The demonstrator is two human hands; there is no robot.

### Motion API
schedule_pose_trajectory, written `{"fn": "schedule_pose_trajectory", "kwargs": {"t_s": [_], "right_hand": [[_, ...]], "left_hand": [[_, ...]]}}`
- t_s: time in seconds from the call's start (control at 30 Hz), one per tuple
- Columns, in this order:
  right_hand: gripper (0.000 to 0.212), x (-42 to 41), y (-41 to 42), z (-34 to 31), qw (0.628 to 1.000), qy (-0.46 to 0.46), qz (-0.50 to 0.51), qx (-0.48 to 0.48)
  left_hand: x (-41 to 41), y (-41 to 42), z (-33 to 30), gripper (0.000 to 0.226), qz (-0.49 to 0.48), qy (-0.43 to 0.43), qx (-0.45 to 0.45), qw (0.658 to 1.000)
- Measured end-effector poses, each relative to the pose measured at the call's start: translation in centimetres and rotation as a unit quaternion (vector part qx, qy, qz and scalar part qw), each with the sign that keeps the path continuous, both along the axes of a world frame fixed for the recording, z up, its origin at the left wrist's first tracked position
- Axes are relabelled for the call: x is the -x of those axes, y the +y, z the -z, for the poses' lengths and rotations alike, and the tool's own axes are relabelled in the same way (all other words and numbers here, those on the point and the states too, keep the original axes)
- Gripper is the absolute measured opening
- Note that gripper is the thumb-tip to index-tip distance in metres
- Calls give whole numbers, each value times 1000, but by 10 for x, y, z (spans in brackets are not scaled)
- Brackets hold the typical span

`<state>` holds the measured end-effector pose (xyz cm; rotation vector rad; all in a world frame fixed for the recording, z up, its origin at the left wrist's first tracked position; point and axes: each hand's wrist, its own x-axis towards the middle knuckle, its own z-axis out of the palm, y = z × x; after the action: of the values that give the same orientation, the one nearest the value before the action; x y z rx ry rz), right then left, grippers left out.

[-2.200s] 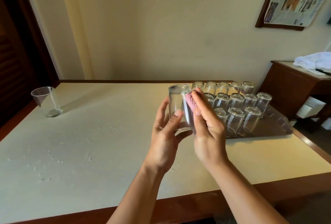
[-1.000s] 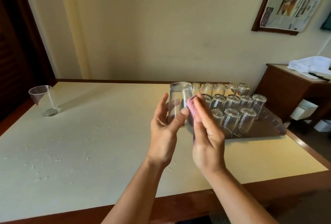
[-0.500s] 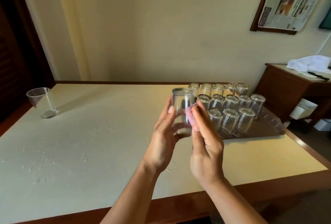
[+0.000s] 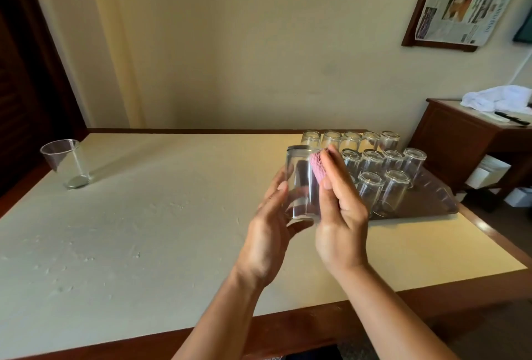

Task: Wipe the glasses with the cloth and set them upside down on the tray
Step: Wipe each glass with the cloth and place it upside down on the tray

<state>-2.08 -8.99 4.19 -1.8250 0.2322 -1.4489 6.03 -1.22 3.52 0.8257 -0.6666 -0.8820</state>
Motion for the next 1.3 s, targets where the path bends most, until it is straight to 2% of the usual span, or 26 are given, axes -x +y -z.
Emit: {"fn": "schedule_pose_trajectory", "kwargs": {"t_s": [0.1,0.17,0.23,0.3,0.43,0.57,0.63,0.73,0.83,0.93,1.03,1.13,1.3], "right_hand": [[39,-4,-1,-7,1000,6,1,5],[37,-1,7,4,1000,9,-3,11],[38,2,15,16,1000,12,-8,20],[37,1,11,14,1000,9,-8,22],[38,-6,-5,-5,999,10,18,34],[39,-1,11,17,1000,12,-10,12],[38,-1,15,24,1000,10,-11,22],[37,-6,3,6,1000,-1,-21,14],[39,-7,-5,1,999,13,16,33],[40,-2,11,19,1000,14,-21,19],[40,0,15,22,999,15,-20,22],[39,-4,2,4,1000,2,-8,3],[39,0,6,13,1000,21,5,7]], "left_hand": [[-4,-2,-5,52,0,-7,14,1000],[-8,-2,-11,52,-37,5,32,999],[-7,-1,-11,42,-65,-1,46,997],[-2,0,-7,29,-43,-17,44,998],[0,1,-4,44,12,-16,19,1000],[-8,-1,-10,62,-69,-37,31,996],[-8,0,-10,57,-78,-37,31,996],[-5,3,-7,43,-20,-46,11,999],[-5,3,-5,51,-38,-31,17,999],[-8,1,-8,64,-88,-15,16,996],[-8,2,-5,49,-47,-25,20,998],[-5,4,-4,53,-1,13,-4,1000],[-8,-2,-8,58,-53,39,31,997]]}}
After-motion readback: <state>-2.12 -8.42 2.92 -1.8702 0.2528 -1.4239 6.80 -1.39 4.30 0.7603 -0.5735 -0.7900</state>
